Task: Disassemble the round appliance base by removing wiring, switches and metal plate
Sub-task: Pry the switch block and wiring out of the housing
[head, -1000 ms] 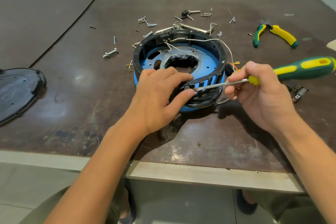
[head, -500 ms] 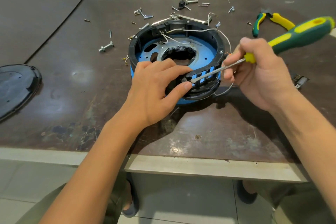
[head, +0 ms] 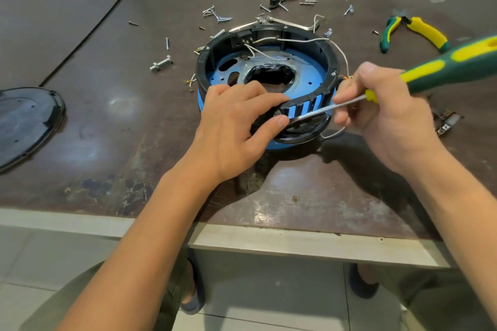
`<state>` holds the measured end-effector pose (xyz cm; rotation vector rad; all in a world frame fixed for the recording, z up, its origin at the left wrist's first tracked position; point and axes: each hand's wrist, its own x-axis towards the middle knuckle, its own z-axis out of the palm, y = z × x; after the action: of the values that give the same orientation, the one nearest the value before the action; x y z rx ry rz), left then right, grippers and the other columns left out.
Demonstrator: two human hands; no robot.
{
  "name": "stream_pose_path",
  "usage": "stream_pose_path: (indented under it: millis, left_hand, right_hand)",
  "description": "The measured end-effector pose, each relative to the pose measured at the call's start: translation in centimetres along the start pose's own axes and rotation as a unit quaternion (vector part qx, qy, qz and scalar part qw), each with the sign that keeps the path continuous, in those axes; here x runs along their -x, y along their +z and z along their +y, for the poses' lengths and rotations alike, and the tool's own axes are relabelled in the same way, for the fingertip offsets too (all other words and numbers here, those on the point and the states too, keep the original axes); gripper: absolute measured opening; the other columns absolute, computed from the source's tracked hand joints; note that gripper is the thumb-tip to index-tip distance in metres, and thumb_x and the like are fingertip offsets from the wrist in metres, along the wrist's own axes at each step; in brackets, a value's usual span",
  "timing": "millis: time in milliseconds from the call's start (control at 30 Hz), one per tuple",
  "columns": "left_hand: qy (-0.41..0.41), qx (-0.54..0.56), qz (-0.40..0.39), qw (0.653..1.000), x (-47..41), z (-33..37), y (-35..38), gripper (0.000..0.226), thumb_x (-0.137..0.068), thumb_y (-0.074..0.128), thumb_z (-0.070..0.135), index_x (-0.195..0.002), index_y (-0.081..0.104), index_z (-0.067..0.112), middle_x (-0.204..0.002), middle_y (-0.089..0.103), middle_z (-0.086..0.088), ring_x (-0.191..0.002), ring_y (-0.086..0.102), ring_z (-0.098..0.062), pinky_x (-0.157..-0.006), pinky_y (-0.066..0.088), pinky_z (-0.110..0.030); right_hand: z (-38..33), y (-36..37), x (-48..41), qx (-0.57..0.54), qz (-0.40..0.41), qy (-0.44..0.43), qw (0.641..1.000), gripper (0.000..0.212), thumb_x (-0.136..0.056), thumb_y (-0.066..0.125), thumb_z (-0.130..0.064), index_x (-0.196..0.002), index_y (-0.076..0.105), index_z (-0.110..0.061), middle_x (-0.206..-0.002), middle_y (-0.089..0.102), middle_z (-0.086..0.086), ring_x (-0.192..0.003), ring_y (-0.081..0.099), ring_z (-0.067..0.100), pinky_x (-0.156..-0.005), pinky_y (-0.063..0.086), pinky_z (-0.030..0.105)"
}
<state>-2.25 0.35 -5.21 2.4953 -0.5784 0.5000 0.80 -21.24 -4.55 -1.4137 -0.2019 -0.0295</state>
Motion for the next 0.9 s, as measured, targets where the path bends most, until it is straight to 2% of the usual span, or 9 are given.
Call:
stream_pose_path:
  millis: [133, 233, 300, 400, 467, 600, 667, 767, 900]
  left_hand:
    - [-0.002, -0.004, -0.002, 1.000, -0.1, 0.1, 0.1, 0.034, -0.098, 0.049, 0.036, -0.121, 0.070, 0.022, -0.098, 0.066, 0.006, -0.091, 0.058, -0.014, -0.085, 0.027, -0.033]
    - [-0.001, -0.002, -0.006, 1.000, -0.1, 0.0, 0.0, 0.034, -0.098, 0.050, 0.036, -0.121, 0.071, 0.022, -0.097, 0.066, 0.007, -0.090, 0.059, -0.014, -0.085, 0.030, -0.036]
    - [0.000, 0.002, -0.003, 1.000, -0.1, -0.1, 0.0, 0.033, -0.098, 0.051, 0.036, -0.120, 0.071, 0.021, -0.098, 0.066, 0.007, -0.091, 0.059, -0.014, -0.086, 0.031, -0.038]
    - [0.002, -0.004, -0.003, 1.000, -0.1, -0.2, 0.0, 0.033, -0.099, 0.050, 0.036, -0.121, 0.070, 0.022, -0.097, 0.066, 0.008, -0.091, 0.058, -0.012, -0.086, 0.031, -0.037]
    - [0.002, -0.008, -0.009, 1.000, -0.2, -0.2, 0.0, 0.034, -0.099, 0.049, 0.037, -0.122, 0.070, 0.024, -0.098, 0.065, 0.009, -0.092, 0.057, -0.011, -0.087, 0.032, -0.037]
    - [0.000, -0.011, -0.011, 1.000, -0.1, -0.2, 0.0, 0.035, -0.099, 0.048, 0.038, -0.123, 0.069, 0.024, -0.098, 0.066, 0.009, -0.092, 0.057, -0.012, -0.087, 0.032, -0.039]
    - [-0.002, -0.010, -0.008, 1.000, 0.0, -0.2, 0.0, 0.035, -0.099, 0.049, 0.038, -0.123, 0.070, 0.023, -0.096, 0.066, 0.009, -0.092, 0.057, -0.012, -0.087, 0.033, -0.039]
    - [-0.002, -0.009, -0.011, 1.000, -0.1, -0.1, 0.0, 0.036, -0.099, 0.048, 0.040, -0.123, 0.070, 0.023, -0.091, 0.064, 0.012, -0.088, 0.055, -0.010, -0.085, 0.031, -0.037]
    - [0.003, -0.010, -0.010, 1.000, -0.1, -0.3, 0.0, 0.037, -0.100, 0.046, 0.042, -0.122, 0.069, 0.024, -0.089, 0.064, 0.013, -0.085, 0.054, -0.010, -0.084, 0.032, -0.038]
  right_hand:
    - [0.0, -0.1, -1.0, -0.046, 0.017, 0.100, 0.994, 0.055, -0.104, 0.048, -0.035, -0.055, 0.065, -0.016, -0.049, 0.054, 0.005, -0.050, 0.049, 0.018, -0.053, 0.036, 0.028]
    - [0.4, -0.5, -1.0, -0.048, -0.003, 0.126, 0.991, 0.054, -0.103, 0.048, -0.040, -0.059, 0.067, -0.015, -0.051, 0.056, 0.007, -0.050, 0.049, 0.019, -0.053, 0.036, 0.027]
    - [1.1, -1.1, -0.2, -0.002, -0.022, 0.064, 0.998, 0.047, -0.097, 0.053, -0.044, -0.062, 0.071, -0.020, -0.055, 0.060, 0.004, -0.053, 0.055, 0.017, -0.055, 0.044, 0.026]
    - [1.7, -1.2, 1.6, 0.089, -0.046, -0.111, 0.989, 0.042, -0.101, 0.055, -0.039, -0.072, 0.074, -0.015, -0.064, 0.063, 0.009, -0.062, 0.062, 0.029, -0.062, 0.050, 0.033]
    - [1.7, -0.6, 2.0, 0.086, -0.029, -0.131, 0.987, 0.043, -0.102, 0.056, -0.039, -0.072, 0.072, -0.012, -0.064, 0.062, 0.010, -0.061, 0.061, 0.031, -0.063, 0.049, 0.032]
    - [0.8, 1.1, 0.9, -0.009, 0.061, 0.069, 0.996, 0.044, -0.088, 0.056, -0.048, -0.057, 0.068, -0.020, -0.053, 0.058, 0.002, -0.048, 0.050, 0.015, -0.046, 0.041, 0.019]
    - [0.7, 0.9, 0.3, -0.015, 0.070, 0.138, 0.988, 0.049, -0.092, 0.053, -0.049, -0.054, 0.068, -0.019, -0.050, 0.056, 0.004, -0.042, 0.042, 0.012, -0.039, 0.032, 0.017]
    - [0.6, 0.5, 0.1, -0.018, 0.041, 0.141, 0.989, 0.054, -0.099, 0.049, -0.049, -0.058, 0.067, -0.019, -0.050, 0.056, 0.007, -0.036, 0.039, 0.014, -0.036, 0.026, 0.015]
    - [0.6, -0.1, 0.7, -0.034, 0.048, 0.092, 0.994, 0.044, -0.090, 0.051, -0.044, -0.057, 0.069, -0.020, -0.048, 0.055, 0.003, -0.038, 0.042, 0.015, -0.036, 0.028, 0.018]
